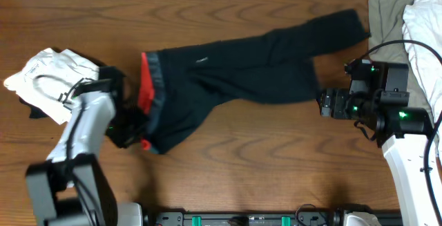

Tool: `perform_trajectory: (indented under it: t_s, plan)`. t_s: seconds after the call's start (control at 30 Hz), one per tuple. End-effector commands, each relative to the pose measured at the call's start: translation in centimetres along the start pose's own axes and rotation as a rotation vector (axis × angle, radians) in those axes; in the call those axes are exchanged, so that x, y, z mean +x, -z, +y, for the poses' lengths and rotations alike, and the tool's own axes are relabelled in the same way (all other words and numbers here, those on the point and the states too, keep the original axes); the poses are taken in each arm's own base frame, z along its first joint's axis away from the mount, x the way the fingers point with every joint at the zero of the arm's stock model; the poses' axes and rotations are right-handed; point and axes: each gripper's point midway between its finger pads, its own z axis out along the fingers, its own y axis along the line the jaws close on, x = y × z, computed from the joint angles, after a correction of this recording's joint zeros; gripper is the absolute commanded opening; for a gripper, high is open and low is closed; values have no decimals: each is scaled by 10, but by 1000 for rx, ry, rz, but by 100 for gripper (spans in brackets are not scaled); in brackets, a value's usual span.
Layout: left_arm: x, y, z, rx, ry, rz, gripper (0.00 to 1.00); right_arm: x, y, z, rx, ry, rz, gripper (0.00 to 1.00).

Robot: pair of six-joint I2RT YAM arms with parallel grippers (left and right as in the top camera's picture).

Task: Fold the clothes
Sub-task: 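Drag the waistband leftward with the left gripper, stretching the pants, then release the pants with the right gripper and move it to the lower leg hem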

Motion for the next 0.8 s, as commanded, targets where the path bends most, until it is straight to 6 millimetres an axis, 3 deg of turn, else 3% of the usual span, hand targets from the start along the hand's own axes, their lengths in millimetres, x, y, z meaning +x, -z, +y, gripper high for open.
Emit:
perform_trajectory:
  t_s: [0.0, 0.23, 0.47, 0.77]
  plan:
    - [-10, 10, 16, -9, -10, -47, 6, -3, -14, -8, 21, 4, 15, 86]
    - [-9, 10, 16, -12, -19, -49, 6, -17, -72, -6, -51, -7, 37, 95]
    - [-10, 10, 16, -12, -19, -50, 6, -9, -137, -7, -123, -22, 99, 95]
    - [-10, 10, 16, -11, -19, -50, 6, 6, -180, 7, -172, 10, 138, 93]
